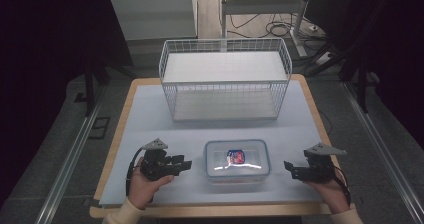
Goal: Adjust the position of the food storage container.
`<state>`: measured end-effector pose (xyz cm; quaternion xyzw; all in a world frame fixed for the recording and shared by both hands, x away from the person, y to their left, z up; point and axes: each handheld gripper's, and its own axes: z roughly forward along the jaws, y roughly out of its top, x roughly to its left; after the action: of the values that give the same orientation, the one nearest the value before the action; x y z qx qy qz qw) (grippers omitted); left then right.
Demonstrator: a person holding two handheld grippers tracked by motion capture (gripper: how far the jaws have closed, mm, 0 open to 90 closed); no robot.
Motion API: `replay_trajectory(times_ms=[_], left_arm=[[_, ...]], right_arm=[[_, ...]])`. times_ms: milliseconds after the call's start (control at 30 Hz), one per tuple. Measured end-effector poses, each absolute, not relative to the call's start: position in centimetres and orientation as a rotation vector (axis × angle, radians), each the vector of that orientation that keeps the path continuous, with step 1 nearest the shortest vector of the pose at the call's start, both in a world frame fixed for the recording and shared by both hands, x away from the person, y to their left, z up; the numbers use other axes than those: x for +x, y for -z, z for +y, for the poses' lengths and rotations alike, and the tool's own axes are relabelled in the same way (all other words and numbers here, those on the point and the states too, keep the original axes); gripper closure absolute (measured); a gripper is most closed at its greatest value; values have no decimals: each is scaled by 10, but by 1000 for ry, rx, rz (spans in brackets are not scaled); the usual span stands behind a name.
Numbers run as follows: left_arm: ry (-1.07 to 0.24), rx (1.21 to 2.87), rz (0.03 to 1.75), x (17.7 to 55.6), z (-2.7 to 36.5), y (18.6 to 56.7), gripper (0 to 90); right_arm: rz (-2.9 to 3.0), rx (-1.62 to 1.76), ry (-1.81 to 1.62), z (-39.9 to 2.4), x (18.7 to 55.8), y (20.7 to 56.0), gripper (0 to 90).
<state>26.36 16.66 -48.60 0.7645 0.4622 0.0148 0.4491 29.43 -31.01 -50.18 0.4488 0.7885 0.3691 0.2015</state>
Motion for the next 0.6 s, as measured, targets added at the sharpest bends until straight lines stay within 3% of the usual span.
replay_trajectory(times_ms=[100, 200, 600], left_arm=[[-40, 1885, 1164, 265, 166, 488, 366], [-32, 1857, 1193, 267, 167, 489, 299], [-20, 1845, 1199, 269, 165, 490, 210]], right_arm=[[2198, 1255, -1047, -310, 294, 501, 131], [2197, 1254, -1073, -310, 293, 500, 131], [2236, 1287, -1195, -307, 294, 494, 174]])
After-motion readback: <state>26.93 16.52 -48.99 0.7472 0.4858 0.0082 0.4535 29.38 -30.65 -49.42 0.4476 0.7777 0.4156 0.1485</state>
